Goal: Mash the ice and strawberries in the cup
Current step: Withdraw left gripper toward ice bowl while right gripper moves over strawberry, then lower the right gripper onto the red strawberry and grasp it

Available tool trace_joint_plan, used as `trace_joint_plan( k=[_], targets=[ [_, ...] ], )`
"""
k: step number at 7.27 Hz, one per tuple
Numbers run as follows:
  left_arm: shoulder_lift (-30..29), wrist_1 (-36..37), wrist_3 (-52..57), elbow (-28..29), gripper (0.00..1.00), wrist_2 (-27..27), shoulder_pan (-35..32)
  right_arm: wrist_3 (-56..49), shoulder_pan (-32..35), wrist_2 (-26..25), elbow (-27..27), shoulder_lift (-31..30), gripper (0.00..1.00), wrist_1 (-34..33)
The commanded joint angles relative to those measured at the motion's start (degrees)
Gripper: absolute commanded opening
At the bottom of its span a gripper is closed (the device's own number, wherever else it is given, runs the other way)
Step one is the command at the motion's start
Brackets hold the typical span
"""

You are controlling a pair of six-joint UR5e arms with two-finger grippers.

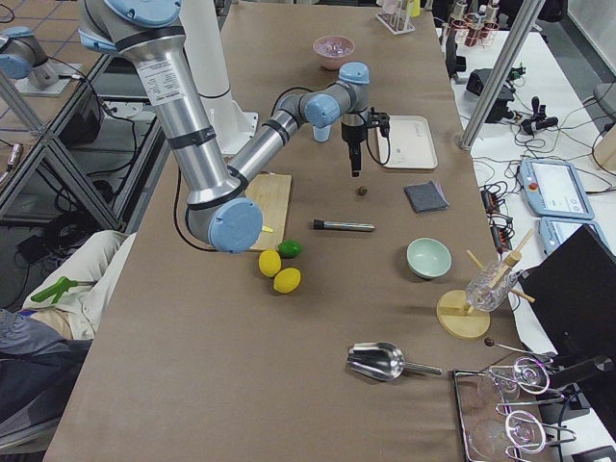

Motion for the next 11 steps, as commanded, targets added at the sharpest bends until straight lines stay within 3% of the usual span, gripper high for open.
trace_joint_plan(
  k=[1,3,5,11],
  targets=[
    [2.24,-0.60,0.33,-1.35,0.98,-0.13,-0.72,3.26,-0.62,0.01,-6.42,3.01,1.00,3.46],
    [2.95,-1.14,0.33,-2.22,0.98,-0.21,-0.80,8.11,-0.27,-0.08,-17.31,3.12,1.00,19.17],
    [3.03,-1.23,0.33,-3.11,0.98,-0.21,-0.72,8.89,-0.36,0.01,-20.69,3.29,1.00,20.37],
    [5.50,-5.09,0.86,-4.61,0.98,-0.21,-0.45,11.54,-4.04,-0.26,-21.40,5.13,1.00,21.24]
  ],
)
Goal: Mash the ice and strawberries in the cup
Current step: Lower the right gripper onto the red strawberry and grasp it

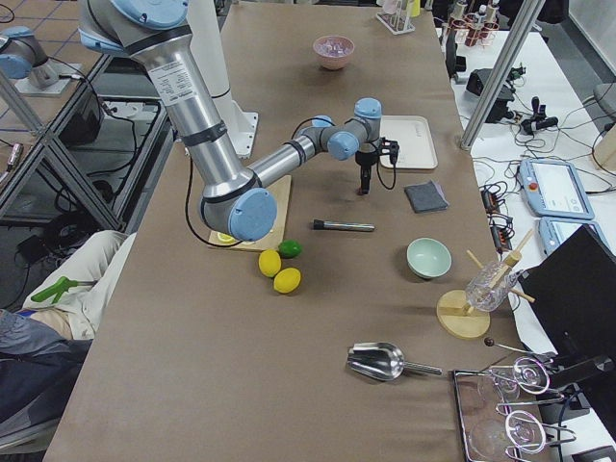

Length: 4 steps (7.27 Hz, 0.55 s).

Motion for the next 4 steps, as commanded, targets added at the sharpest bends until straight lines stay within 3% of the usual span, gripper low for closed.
trace_joint_plan(
  k=[1,4],
  targets=[
    [0.24,-0.32,0.53,-0.32,0.98,0.25,-0.04,-0.43,-1.33,-0.21,-0.42,0.44,1.00,0.64],
    [0.77,-0.41,0.88,-0.59,0.98,0.07,-0.21,-4.54,-1.60,-0.39,-1.04,0.45,0.99,0.64]
  ],
)
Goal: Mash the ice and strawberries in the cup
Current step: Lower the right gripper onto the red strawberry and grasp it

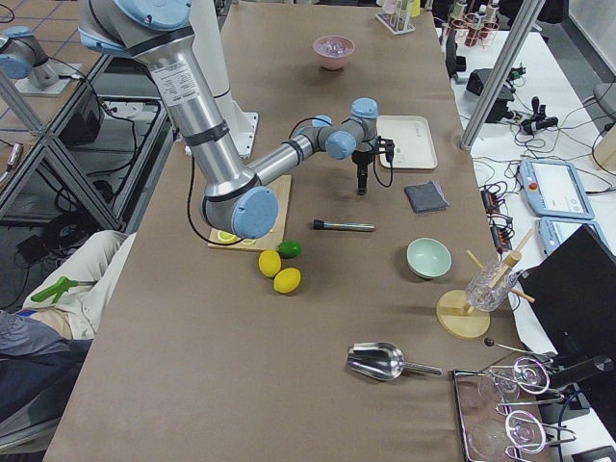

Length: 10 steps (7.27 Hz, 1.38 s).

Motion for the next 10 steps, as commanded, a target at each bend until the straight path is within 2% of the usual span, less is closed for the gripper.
trace_joint_plan(
  k=[1,4,8,10],
  targets=[
    [0.12,-0.03,0.10,-0.25,0.98,-0.03,-0.14,-2.68,-0.19,-0.05,-0.25,0.15,0.99,0.10],
    [0.21,-0.03,0.10,-0.43,0.98,-0.03,-0.14,-7.23,-0.19,-0.14,-2.00,0.42,0.99,1.77],
    [0.30,-0.11,0.10,-0.25,0.98,0.06,0.03,-7.60,-0.19,-0.14,-4.56,0.42,0.99,5.29],
    [0.12,-0.11,0.10,0.01,0.98,0.32,0.21,-7.60,-0.19,-0.05,-4.56,0.42,0.82,5.38]
  ],
)
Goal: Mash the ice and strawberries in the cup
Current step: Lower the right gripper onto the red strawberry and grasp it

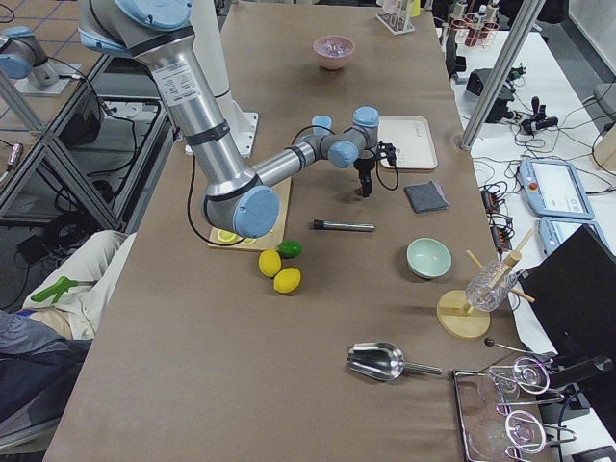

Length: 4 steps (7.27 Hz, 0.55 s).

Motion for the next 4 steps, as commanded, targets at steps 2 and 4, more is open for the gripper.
trace_joint_plan(
  k=[2,4],
  targets=[
    [-0.28,0.00,-0.17,0.04,0.98,0.14,0.11,-0.27,-0.22,0.03,-0.06,-0.03,0.79,0.00],
    [0.07,0.00,-0.09,-0.22,0.98,0.14,0.02,-1.15,-0.23,0.12,-0.06,0.06,0.72,-0.08]
  ],
)
